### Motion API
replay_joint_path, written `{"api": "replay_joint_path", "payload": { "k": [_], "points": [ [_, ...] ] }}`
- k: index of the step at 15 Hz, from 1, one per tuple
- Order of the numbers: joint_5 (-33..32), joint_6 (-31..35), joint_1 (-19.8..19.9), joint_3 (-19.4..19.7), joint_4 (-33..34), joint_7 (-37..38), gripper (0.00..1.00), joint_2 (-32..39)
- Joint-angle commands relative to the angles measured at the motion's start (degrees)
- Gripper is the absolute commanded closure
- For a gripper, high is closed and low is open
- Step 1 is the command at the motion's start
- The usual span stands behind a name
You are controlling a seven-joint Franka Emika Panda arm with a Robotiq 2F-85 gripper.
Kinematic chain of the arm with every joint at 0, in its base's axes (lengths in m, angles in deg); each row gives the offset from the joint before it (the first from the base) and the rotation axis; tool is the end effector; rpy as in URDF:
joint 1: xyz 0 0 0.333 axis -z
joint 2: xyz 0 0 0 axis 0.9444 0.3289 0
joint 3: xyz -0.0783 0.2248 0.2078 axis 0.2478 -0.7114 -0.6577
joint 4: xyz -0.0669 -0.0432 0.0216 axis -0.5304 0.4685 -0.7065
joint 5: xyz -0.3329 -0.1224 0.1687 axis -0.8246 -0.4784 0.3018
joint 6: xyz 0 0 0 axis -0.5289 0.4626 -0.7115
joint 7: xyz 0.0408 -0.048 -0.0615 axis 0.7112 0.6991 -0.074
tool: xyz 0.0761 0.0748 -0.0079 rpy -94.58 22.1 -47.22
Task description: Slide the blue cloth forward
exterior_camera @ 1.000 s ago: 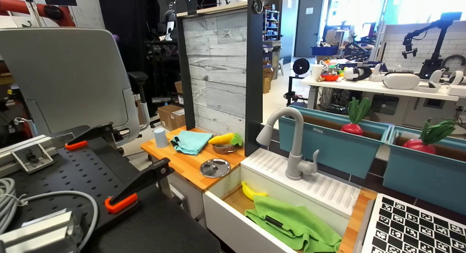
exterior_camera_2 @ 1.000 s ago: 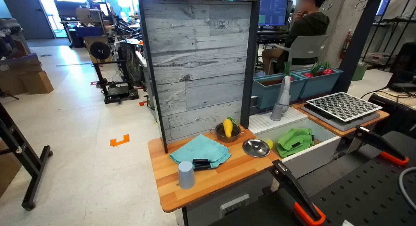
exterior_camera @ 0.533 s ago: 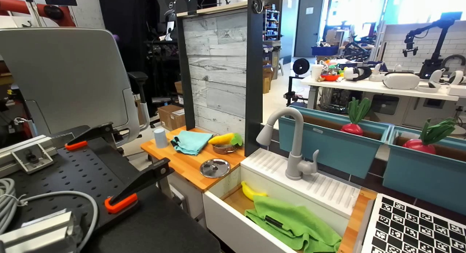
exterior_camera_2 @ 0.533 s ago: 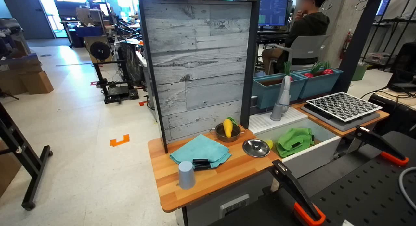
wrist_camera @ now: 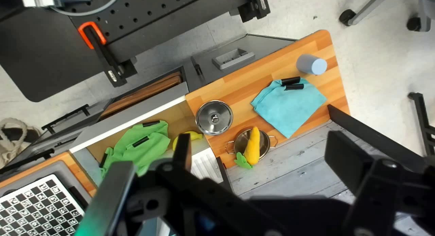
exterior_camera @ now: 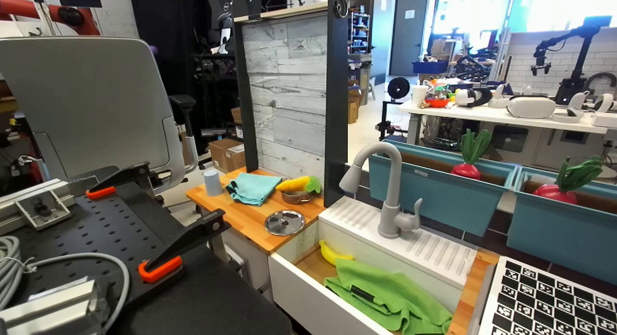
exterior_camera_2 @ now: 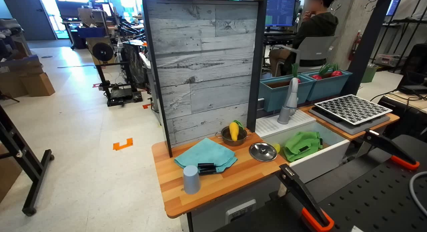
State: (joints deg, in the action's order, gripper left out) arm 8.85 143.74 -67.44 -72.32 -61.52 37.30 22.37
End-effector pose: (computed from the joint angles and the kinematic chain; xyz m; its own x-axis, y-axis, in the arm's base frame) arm 0.3972 0.0010 0.4206 0.9330 -0.3596 0.0140 -0.3552 -0.9263 -0.1258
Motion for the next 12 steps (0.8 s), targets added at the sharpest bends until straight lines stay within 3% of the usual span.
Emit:
{"api": "replay_joint_path", "payload": {
  "k": [1,4,6,7,12],
  "points": [
    [2.21,7.71,-2.25,-1.48,4.25,2.85,0.00,11.12],
    [4.11,14.11,-4.55,-2.06,7.76,3.50,0.00,20.68],
    [5.53,15.01,-5.83,-1.90,11.02,2.07,0.00,26.10],
    [3.40,14.03,-5.26,-1.46,6.49,2.91,0.00,20.20],
    [3.44,14.13,-5.53,-1.30,7.42,2.90,0.00,22.05]
  ]
}}
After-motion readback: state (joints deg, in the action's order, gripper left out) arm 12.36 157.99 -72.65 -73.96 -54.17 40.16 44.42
